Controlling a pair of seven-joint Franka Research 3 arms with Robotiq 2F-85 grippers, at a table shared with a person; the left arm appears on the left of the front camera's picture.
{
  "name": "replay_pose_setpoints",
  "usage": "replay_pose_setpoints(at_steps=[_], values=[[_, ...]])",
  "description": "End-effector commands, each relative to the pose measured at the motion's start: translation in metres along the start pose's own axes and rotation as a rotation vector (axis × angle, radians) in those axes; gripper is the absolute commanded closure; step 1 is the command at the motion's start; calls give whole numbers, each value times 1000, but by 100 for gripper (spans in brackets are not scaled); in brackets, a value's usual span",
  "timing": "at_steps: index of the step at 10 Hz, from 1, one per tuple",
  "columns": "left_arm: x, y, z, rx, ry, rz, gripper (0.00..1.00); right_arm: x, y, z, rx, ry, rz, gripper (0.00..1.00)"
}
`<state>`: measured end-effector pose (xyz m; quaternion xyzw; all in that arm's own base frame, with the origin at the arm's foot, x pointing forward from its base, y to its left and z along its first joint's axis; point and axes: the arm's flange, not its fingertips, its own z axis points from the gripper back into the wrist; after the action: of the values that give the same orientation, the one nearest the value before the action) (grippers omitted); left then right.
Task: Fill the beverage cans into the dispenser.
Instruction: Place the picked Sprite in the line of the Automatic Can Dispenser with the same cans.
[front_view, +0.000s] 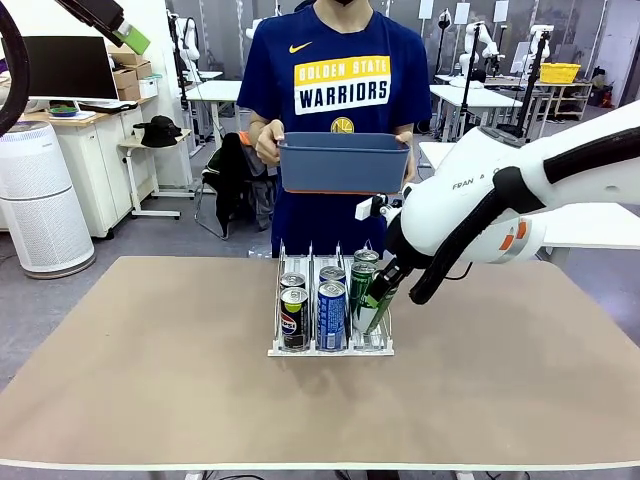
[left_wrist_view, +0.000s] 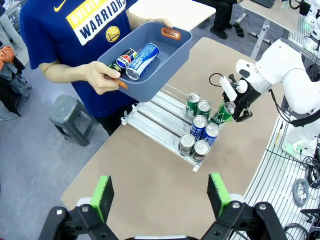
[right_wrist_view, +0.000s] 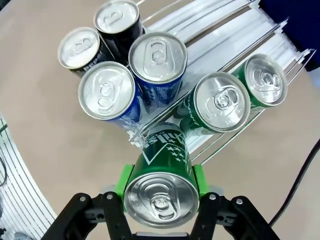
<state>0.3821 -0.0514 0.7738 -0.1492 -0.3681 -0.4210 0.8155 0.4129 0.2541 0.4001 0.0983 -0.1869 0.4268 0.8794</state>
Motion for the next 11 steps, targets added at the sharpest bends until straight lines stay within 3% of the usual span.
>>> replay_pose_setpoints(at_steps=[1, 4, 5, 6, 7, 11], values=[[-1, -1, 0, 2, 5, 0, 0, 12, -11, -7, 3, 60, 3, 42], [-1, -1, 0, 2, 5, 0, 0, 21, -11, -13, 41, 185, 35, 42], [-1, -1, 0, 2, 5, 0, 0, 24, -8, -12, 63, 185, 49, 24], [-1, -1, 0, 2, 5, 0, 0, 26, -5, -5, 66, 172, 48, 22], [-1, -1, 0, 2, 5, 0, 0, 28, -4, 4, 71, 166, 36, 4], [-1, -1, 0, 2, 5, 0, 0, 19, 4, 52, 65, 86, -7, 0]])
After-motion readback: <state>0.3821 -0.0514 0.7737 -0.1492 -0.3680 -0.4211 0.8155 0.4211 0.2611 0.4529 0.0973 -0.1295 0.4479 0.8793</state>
